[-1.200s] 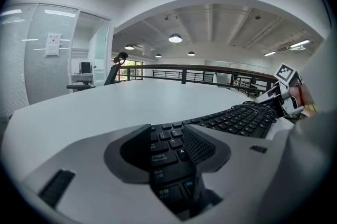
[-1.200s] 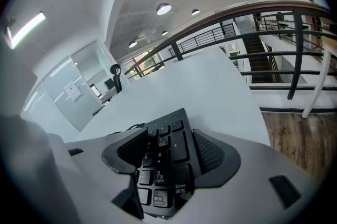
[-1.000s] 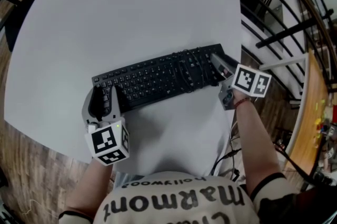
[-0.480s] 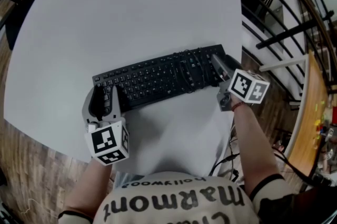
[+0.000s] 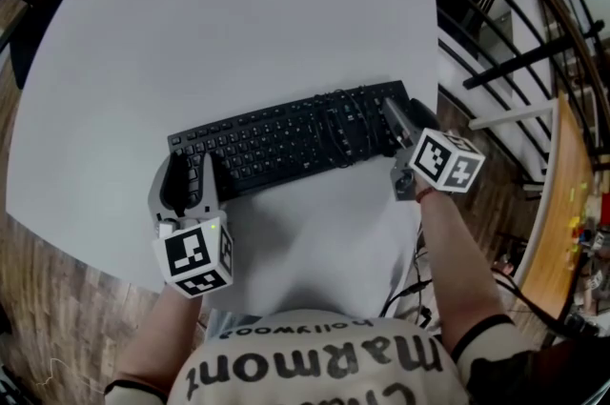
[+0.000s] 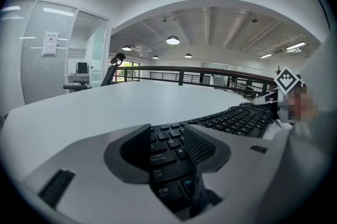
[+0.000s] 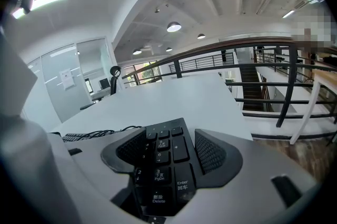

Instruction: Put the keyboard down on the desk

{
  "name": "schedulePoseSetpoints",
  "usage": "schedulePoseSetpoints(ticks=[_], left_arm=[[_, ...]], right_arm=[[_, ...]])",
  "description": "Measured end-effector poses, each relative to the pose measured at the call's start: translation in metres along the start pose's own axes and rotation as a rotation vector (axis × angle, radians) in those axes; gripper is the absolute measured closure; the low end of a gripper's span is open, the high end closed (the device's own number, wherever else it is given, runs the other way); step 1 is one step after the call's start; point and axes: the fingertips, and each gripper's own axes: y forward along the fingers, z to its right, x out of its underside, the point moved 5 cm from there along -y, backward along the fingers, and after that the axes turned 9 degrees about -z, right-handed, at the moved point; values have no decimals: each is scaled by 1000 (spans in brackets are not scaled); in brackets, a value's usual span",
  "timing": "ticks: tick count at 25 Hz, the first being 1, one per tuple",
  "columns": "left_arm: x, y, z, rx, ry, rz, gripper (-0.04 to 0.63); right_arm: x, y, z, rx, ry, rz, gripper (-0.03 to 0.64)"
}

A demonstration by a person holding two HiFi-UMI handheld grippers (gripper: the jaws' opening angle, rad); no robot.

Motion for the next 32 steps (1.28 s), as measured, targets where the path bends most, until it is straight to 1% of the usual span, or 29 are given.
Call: schedulePoseSetpoints(ticks=[7,23,32], left_arm=[[-1,-1,-1,-3,-3,6,410],[-2,-1,-3,-15,-22,35,410],[-3,-2,-2,-5,-20,39,410]], right_arm=[[0,-2,-1,20,-18,23,327],[4,-7,-6,108,-147,134,319],[4,-7,-6,112,-153,135,321]])
